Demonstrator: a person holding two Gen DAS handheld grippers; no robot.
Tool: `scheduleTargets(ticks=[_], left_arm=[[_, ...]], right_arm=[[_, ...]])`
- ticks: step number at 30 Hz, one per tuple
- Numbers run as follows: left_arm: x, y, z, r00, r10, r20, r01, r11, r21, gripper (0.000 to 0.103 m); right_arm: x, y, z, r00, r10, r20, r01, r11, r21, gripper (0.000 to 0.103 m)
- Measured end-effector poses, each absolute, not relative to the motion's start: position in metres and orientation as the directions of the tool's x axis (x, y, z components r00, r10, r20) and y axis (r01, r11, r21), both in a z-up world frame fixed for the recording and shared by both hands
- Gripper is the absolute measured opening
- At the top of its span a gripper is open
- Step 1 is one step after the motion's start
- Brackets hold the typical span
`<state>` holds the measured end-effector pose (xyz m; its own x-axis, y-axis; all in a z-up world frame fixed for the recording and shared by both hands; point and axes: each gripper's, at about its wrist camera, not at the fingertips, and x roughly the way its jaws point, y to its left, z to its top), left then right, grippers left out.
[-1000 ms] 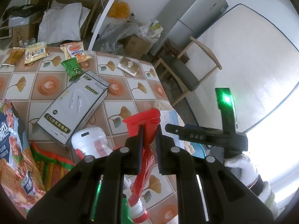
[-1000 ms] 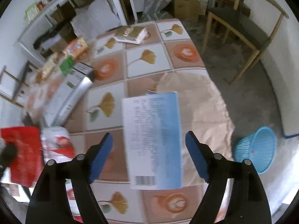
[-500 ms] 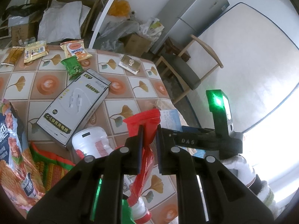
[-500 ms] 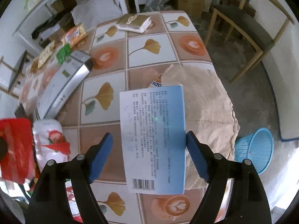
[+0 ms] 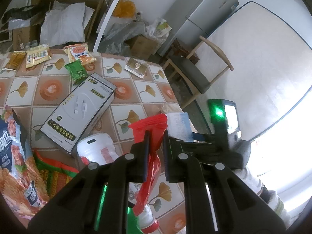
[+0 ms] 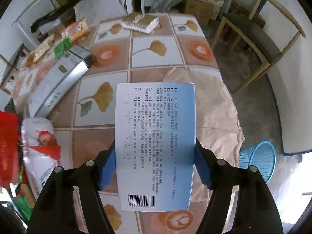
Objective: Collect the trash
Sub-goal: 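Carry the red packet and medicine box over the blue wastebasket with both grippers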
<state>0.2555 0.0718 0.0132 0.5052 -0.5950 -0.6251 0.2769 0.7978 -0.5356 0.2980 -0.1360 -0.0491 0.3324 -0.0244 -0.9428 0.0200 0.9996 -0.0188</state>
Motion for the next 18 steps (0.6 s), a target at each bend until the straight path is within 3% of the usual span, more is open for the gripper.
scheduleTargets(ticks=[4,11,18], left_arm=[[0.255,0.073,0.016,0.509,-0.596,-0.621,0.281,0.797,-0.535,0.011],[0.249,0.073,0.023,0.514,-0.603,-0.610,0.295,0.792,-0.535,0.011],[0.237,0.061,0.040,0.523,-0.615,-0.591,0.330,0.785,-0.525,0.011]], right_arm=[[0.286,-0.143,-0.026,0.376,0.052,-0.925,0.019,0.998,0.063,0.069],[0.259,-0.172,0.018,0.447,0.339,-0.828,0.013,0.923,0.385,0.069],[0.222,-0.195,0.044,0.500,0.415,-0.760,0.002,0.877,0.480,0.069]])
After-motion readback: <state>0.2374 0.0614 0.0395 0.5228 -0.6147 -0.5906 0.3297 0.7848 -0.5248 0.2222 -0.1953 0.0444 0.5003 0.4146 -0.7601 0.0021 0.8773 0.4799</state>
